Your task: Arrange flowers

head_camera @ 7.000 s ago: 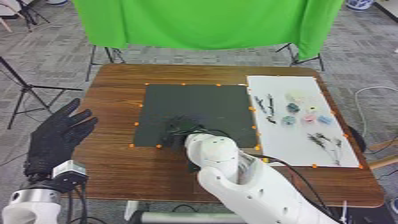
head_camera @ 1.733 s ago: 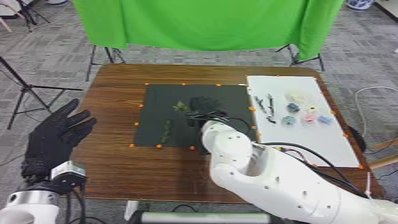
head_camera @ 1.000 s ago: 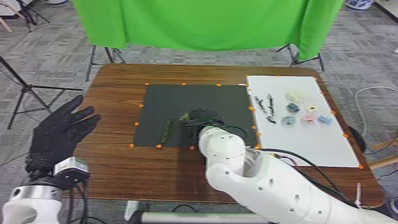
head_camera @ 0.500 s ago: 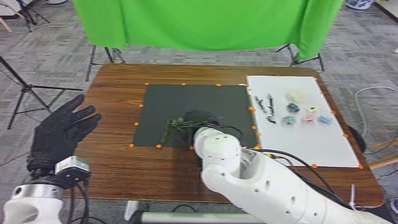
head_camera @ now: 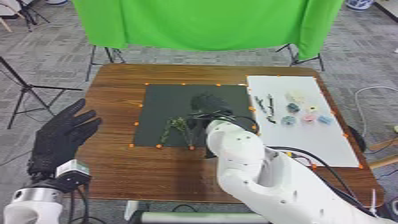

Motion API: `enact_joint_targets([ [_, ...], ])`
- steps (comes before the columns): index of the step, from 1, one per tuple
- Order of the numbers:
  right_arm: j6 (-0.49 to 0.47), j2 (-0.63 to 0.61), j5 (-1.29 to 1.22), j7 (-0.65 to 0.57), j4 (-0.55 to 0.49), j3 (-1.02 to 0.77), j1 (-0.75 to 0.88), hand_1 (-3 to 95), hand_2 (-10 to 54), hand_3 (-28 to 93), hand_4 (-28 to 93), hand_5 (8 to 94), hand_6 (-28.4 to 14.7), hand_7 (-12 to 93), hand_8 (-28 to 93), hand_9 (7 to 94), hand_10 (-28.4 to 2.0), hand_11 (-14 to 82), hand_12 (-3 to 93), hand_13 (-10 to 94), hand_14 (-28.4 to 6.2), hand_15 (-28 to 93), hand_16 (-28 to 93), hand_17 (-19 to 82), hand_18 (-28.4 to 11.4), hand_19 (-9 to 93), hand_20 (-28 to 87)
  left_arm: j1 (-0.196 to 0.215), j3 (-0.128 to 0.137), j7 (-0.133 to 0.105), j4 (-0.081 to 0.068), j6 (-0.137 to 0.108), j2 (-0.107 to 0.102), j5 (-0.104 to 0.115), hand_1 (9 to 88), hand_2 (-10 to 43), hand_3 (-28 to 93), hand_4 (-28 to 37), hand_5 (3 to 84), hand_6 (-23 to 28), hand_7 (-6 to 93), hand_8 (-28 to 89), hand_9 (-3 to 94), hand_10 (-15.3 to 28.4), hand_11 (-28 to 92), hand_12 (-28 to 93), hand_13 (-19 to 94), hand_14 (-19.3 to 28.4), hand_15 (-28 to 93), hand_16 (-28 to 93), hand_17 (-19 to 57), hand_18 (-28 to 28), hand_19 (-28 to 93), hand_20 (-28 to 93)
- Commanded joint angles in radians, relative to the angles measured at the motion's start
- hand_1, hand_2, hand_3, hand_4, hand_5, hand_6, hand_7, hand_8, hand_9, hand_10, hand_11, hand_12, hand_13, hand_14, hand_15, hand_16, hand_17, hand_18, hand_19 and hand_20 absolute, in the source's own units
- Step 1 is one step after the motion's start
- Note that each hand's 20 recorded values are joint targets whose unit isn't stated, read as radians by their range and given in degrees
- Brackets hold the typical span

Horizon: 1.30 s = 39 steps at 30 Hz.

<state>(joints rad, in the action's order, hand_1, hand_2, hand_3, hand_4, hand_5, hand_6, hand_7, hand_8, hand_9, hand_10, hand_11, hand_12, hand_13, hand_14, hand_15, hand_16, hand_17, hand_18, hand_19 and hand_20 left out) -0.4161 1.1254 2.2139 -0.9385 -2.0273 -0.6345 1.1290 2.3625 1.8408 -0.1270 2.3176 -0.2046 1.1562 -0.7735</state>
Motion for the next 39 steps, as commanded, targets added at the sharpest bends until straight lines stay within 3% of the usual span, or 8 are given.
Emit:
enact_joint_targets([
  [1,0.198,-0.173,-0.088,-0.051,0.069,-0.065,-0.04,28.7,-4.7,81,-24,72.8,-9.9,17,-11,68.2,-22.4,52.0,21.1,70,-14.1,82,14,39,-28.4,93,51,0.017,-0.011,-0.003,0.007,-0.001,0.005,-0.004,24.4,6.3,82,-19.3,38.0,9.9,13.3,-10,36.4,20.4,27,9,27,27.1,50,-10,-8.5,24.3,60,-6],
  [5,0.328,-0.255,-0.147,-0.09,0.125,-0.032,-0.078,27.2,-4.2,82,-24,69.5,-11.1,16,-11,66.4,-22.5,57.6,21.2,69,-14.8,84,13,38,-28.4,93,48,0.014,-0.017,0.0,0.007,0.001,0.005,-0.005,24.5,6.4,81,-19.3,38.0,9.9,13.3,-10,36.4,20.4,27,9,27,27.1,50,-10,-8.5,24.4,60,-6],
  [8,0.352,-0.297,-0.159,-0.108,0.166,0.006,-0.11,26.9,-4.4,83,-25,68.1,-11.1,16,-11,66.3,-22.2,59.3,21.3,69,-14.7,85,13,38,-28.4,93,48,0.018,-0.021,-0.008,0.008,-0.007,0.006,-0.001,24.4,6.3,82,-19.2,38.0,9.9,13.2,-10,36.4,20.4,27,9,27,27.1,50,-10,-8.5,24.4,60,-6],
  [21,0.484,-0.358,-0.135,-0.155,0.266,0.14,-0.183,26.7,-5.8,84,-26,64.5,-12.3,16,-11,63.2,-22.6,59.8,20.2,66,-14.7,85,12,36,-28.4,93,46,-0.005,-0.036,0.0,-0.002,0.009,0.006,-0.006,24.4,6.2,82,-19.3,38.0,10.0,13.3,-10,36.4,20.4,27,9,27,27.1,50,-10,-8.5,24.4,60,-6],
  [26,0.478,-0.336,-0.141,-0.161,0.312,0.171,-0.208,26.7,-6.1,84,-26,64.5,-12.2,16,-12,63.1,-22.5,59.9,20.0,66,-14.8,85,12,36,-28.4,93,46,-0.008,-0.042,-0.005,-0.002,0.007,0.003,-0.003,24.5,6.2,82,-19.4,38.0,9.9,13.4,-10,36.5,20.4,27,9,27,27.1,50,-10,-8.5,24.4,60,-6],
  [39,0.44,-0.323,-0.166,-0.185,0.371,0.17,-0.191,26.9,-6.6,84,-26,64.1,-12.3,16,-12,62.2,-22.8,59.7,19.7,65,-15.1,85,12,35,-28.4,93,45,-0.032,-0.051,0.008,-0.013,0.019,0.004,-0.006,24.4,6.3,82,-19.3,38.0,10.0,13.3,-10,36.4,20.4,27,9,27,27.1,50,-10,-8.5,24.3,60,-6],
])
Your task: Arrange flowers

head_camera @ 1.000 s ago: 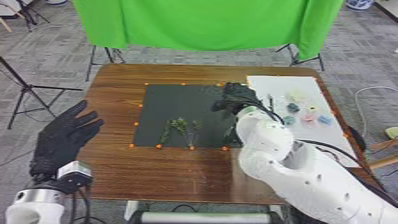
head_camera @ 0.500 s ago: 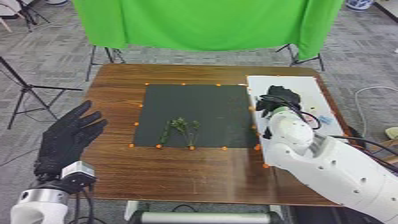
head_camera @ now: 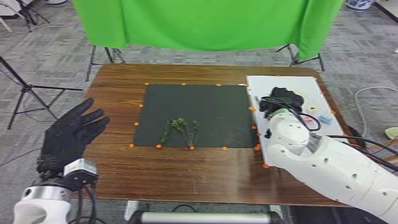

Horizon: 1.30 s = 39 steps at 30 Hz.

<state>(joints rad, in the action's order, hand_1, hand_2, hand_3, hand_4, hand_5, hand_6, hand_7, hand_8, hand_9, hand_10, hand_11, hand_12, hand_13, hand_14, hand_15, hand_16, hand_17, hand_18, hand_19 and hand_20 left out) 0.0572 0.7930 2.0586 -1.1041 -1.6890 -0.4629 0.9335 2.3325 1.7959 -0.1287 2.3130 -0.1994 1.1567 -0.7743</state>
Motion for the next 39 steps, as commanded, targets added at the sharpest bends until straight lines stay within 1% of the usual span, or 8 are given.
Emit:
enact_joint_targets([
  [1,-0.038,0.015,-0.007,-0.014,0.038,-0.006,0.011,26.9,-6.7,84,-26,64.0,-12.3,16,-12,62.2,-22.8,59.7,19.7,65,-15.1,85,12,35,-28.4,93,45,-0.003,-0.007,0.011,-0.009,0.013,0.003,-0.005,24.4,6.3,82,-19.3,38.0,10.0,13.3,-10,36.4,20.4,27,9,27,27.1,50,-10,-8.5,24.3,60,-6],
  [11,-0.062,0.07,0.0,0.015,0.109,0.04,-0.031,26.9,-6.7,84,-26,64.6,-12.0,16,-12,62.1,-22.8,59.7,19.6,65,-15.3,85,12,35,-28.4,93,44,-0.012,-0.012,0.005,-0.014,0.018,0.005,-0.004,24.4,6.2,82,-19.4,38.0,9.9,13.4,-10,36.4,20.4,27,9,27,27.1,50,-10,-8.5,24.3,60,-6],
  [15,-0.071,0.091,-0.002,0.03,0.138,0.046,-0.045,26.8,-6.8,84,-27,65.0,-11.9,16,-12,62.1,-22.8,59.7,19.6,65,-15.4,85,11,35,-28.4,93,44,-0.011,-0.015,-0.006,-0.014,0.014,0.003,-0.002,24.4,6.2,82,-19.3,38.0,10.0,13.4,-10,36.4,20.4,27,9,27,27.1,50,-10,-8.5,24.3,60,-6],
  [22,-0.068,0.097,-0.022,0.021,0.158,0.063,-0.057,27.1,-6.7,84,-27,66.1,-11.4,16,-12,62.3,-22.6,59.6,19.5,65,-15.3,85,11,34,-28.4,93,44,-0.009,-0.017,-0.011,-0.015,0.012,0.007,-0.001,24.5,6.3,82,-19.3,38.0,10.0,13.3,-10,36.3,20.4,27,9,27,27.1,50,-10,-8.5,24.3,60,-6],
  [26,-0.113,0.096,-0.03,0.011,0.148,0.03,-0.015,28.4,-6.8,85,-27,67.1,-10.8,17,-12,62.7,-22.3,59.4,19.3,65,-15.3,85,11,34,-28.4,93,43,-0.007,-0.017,-0.009,-0.015,0.015,0.01,-0.002,24.4,6.3,82,-19.2,38.0,10.0,13.3,-10,36.4,20.3,27,9,27,27.1,50,-10,-8.5,24.3,60,-6],
  [27,-0.128,0.096,-0.033,0.01,0.144,0.024,-0.004,28.7,-6.9,85,-27,68.2,-10.6,17,-12,63.0,-22.3,59.2,19.3,65,-15.3,85,11,34,-28.4,93,43,-0.005,-0.018,-0.011,-0.013,0.009,0.008,0.0,24.4,6.3,82,-19.2,38.0,10.1,13.3,-10,36.4,20.3,27,9,27,27.1,50,-10,-8.5,24.3,60,-6],
  [32,-0.198,0.108,-0.044,-0.003,0.14,-0.02,0.054,30.0,-7.5,85,-27,69.4,-10.1,17,-12,63.8,-22.1,58.6,19.3,65,-15.3,84,11,34,-28.4,93,43,-0.001,-0.016,-0.012,-0.014,0.013,0.012,0.0,24.5,6.4,81,-19.3,38.0,10.0,13.3,-10,36.4,20.3,27,9,27,27.1,50,-10,-8.5,24.3,60,-6],
  [39,-0.201,0.112,-0.044,0.005,0.158,0.002,0.053,32.1,-8.3,85,-27,71.7,-8.9,17,-12,66.5,-21.0,57.3,19.4,67,-15.1,83,11,35,-28.4,93,43,-0.009,-0.017,-0.011,-0.016,0.013,0.011,-0.001,24.4,6.4,82,-19.2,38.0,10.0,13.3,-10,36.4,20.3,27,9,27,27.1,50,-10,-8.5,24.3,60,-6],
])
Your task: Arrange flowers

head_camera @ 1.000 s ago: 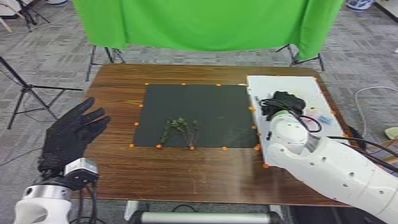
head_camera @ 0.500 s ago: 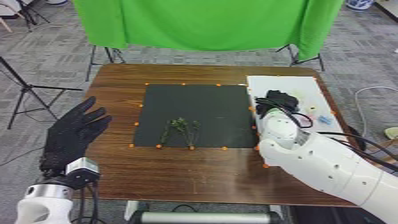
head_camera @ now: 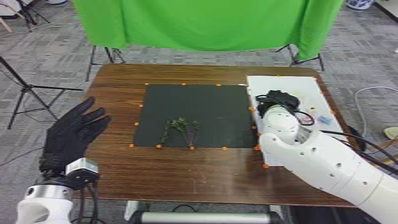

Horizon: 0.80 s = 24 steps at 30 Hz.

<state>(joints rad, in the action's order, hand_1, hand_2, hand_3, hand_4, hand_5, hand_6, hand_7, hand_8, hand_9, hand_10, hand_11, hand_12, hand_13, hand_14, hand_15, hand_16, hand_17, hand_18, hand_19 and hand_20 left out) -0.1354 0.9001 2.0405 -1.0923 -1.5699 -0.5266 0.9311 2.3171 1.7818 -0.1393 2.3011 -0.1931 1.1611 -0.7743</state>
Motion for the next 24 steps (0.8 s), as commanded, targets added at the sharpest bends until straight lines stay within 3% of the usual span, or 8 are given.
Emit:
enact_joint_targets([
  [1,-0.012,0.004,-0.03,-0.003,0.04,0.071,0.05,32.9,-8.4,85,-27,73.1,-8.1,18,-12,68.0,-20.3,57.1,19.5,68,-14.8,83,12,35,-28.4,93,43,0.006,-0.005,-0.004,-0.004,0.005,0.006,0.001,24.4,6.4,82,-19.2,38.0,10.0,13.3,-10,36.4,20.3,27,9,27,27.1,50,-10,-8.5,24.3,60,-6],
  [4,-0.016,0.009,-0.036,0.014,0.053,0.075,0.045,36.0,-8.8,84,-28,76.2,-5.8,19,-12,71.6,-18.7,56.3,20.1,70,-14.1,82,12,36,-28.3,93,44,0.001,-0.005,0.002,-0.006,0.01,0.009,-0.002,24.5,6.4,82,-19.2,38.0,10.0,13.3,-10,36.4,20.3,27,9,27,27.1,50,-10,-8.5,24.3,60,-6],
  [7,-0.028,0.021,-0.06,0.029,0.066,0.058,0.055,41.4,-9.5,80,-28,79.4,-4.5,21,-1,75.1,-16.9,55.4,20.7,73,-12.8,81,14,37,-27.6,93,45,0.002,-0.005,0.004,-0.005,0.01,0.01,-0.003,24.5,6.3,82,-19.3,38.0,10.0,13.3,-10,36.4,20.3,27,9,27,27.1,50,-10,-8.5,24.3,61,-6],
  [12,0.0,0.009,-0.052,0.056,0.069,0.069,0.061,47.8,-9.5,77,-28,84.1,-2.3,22,1,80.1,-15.0,53.0,20.7,75,-11.4,80,15,38,-26.7,93,46,0.007,-0.005,0.001,-0.005,0.01,0.012,-0.002,24.5,6.4,82,-19.3,38.0,10.0,13.4,-10,36.3,20.4,27,9,27,27.1,50,-10,-8.5,24.3,61,-6],
  [24,0.152,-0.037,-0.001,0.08,0.031,0.102,0.03,48.6,-9.5,82,-28,87.4,-2.4,26,10,84.2,-13.2,53.9,22.4,79,-10.3,81,17,41,-26.6,93,53,0.018,0.0,-0.001,-0.001,0.005,0.012,0.0,24.5,6.5,82,-19.2,38.0,10.0,13.4,-10,36.4,20.4,27,9,27,27.1,50,-10,-8.5,24.3,61,-6],
])
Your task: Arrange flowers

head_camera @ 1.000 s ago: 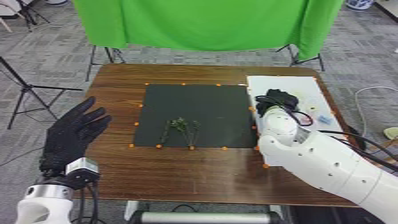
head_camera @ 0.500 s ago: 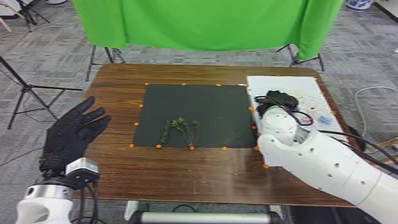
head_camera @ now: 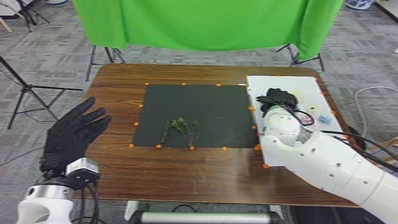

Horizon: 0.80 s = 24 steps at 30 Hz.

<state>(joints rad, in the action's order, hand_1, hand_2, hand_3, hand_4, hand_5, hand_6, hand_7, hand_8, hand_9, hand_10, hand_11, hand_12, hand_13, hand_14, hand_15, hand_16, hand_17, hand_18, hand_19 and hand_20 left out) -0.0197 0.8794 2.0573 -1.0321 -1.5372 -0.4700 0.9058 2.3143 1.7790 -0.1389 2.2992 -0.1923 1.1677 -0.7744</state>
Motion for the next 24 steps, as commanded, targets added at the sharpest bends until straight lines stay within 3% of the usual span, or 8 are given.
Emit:
enact_joint_targets([
  [1,0.056,-0.022,-0.023,0.013,-0.009,0.056,0.044,48.4,-9.5,83,-28,87.4,-2.5,26,10,84.4,-13.3,54.3,22.5,79,-10.3,81,17,41,-26.7,93,53,0.022,0.002,-0.003,0.002,0.002,0.004,0.001,24.6,6.4,82,-19.2,38.0,10.0,13.4,-10,36.4,20.4,27,9,27,27.1,50,-10,-8.5,24.3,61,-6],
  [9,0.14,-0.037,-0.033,0.005,-0.053,0.064,-0.026,48.0,-9.5,85,-28,88.3,-2.6,25,13,85.5,-13.4,55.4,22.4,81,-10.0,82,18,42,-27.4,93,55,0.039,0.01,-0.005,0.01,-0.005,0.003,0.002,24.6,6.5,81,-19.2,38.0,10.0,13.4,-10,36.4,20.4,27,9,27,27.1,50,-10,-8.5,24.3,60,-6],
  [17,0.148,-0.046,-0.007,0.012,-0.059,0.063,-0.087,48.0,-9.5,85,-28,88.9,-2.9,25,15,85.7,-13.5,55.7,22.4,81,-9.9,82,18,42,-27.4,93,56,0.043,0.014,-0.006,0.014,-0.013,0.0,0.001,24.6,6.5,81,-19.2,38.0,10.0,13.4,-10,36.4,20.3,27,9,27,27.1,50,-10,-8.5,24.3,61,-6],
  [24,0.133,-0.037,0.015,0.031,-0.107,0.024,-0.079,47.9,-9.5,86,-28,89.5,-3.0,24,15,86.1,-13.5,55.7,22.4,81,-10.0,82,18,42,-27.4,93,56,0.072,0.022,-0.025,0.024,-0.027,-0.004,0.007,24.6,6.5,82,-19.3,38.1,10.0,13.4,-10,36.4,20.3,27,9,27,27.1,50,-10,-8.5,24.3,60,-6],
])
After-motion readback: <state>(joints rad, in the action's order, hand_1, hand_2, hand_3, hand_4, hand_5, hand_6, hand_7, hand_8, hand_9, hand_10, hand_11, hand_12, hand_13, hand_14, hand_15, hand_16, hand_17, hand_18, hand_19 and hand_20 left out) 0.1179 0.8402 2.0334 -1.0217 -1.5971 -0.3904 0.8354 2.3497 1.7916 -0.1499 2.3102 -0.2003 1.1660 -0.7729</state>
